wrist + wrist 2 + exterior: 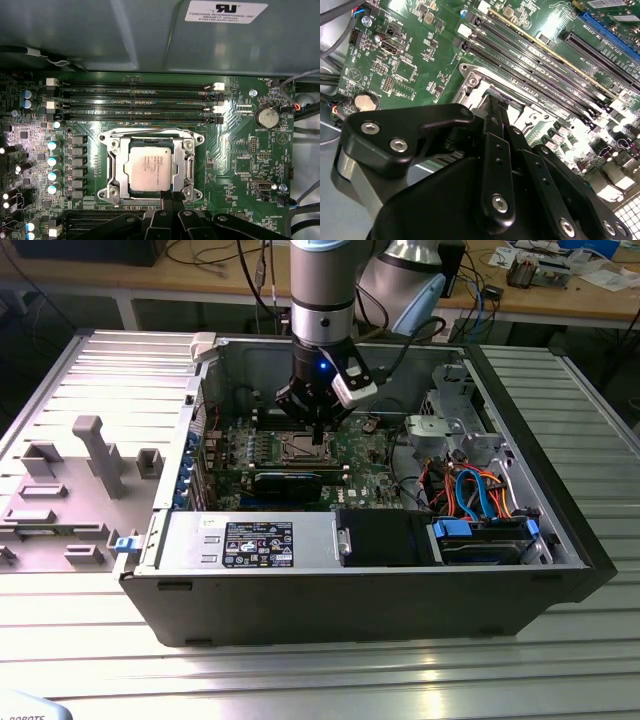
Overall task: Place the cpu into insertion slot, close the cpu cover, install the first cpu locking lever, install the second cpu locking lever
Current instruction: 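Install the second cpu locking lever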
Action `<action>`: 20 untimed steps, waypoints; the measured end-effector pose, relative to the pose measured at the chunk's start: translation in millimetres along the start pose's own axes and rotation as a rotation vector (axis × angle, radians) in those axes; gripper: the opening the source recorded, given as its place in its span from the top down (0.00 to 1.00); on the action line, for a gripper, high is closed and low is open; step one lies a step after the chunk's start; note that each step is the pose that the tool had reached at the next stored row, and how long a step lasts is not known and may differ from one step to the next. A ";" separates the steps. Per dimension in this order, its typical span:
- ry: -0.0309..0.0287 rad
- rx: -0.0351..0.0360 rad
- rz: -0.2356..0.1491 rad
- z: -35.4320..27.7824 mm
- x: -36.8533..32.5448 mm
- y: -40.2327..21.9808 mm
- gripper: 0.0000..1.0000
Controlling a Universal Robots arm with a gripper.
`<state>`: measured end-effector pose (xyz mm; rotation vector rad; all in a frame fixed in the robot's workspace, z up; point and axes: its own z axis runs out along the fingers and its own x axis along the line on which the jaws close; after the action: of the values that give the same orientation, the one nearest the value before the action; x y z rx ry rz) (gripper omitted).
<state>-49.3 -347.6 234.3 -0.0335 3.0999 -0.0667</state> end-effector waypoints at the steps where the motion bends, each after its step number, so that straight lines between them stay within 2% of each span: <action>1: 0.0000 0.0000 0.000 0.0 0.0 -0.1 0.89; 15: 0.0000 -0.0011 0.000 0.0 0.0 -1.2 0.89; 16: -0.0004 -0.0169 0.001 -0.1 1.6 -3.7 0.89; 17: -0.0005 -0.0202 0.001 -0.7 1.7 -5.0 0.89; 20: -0.0005 -0.0216 0.001 -1.4 1.9 -8.2 0.89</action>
<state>-51.1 -355.8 236.0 -0.0329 3.1002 -0.0331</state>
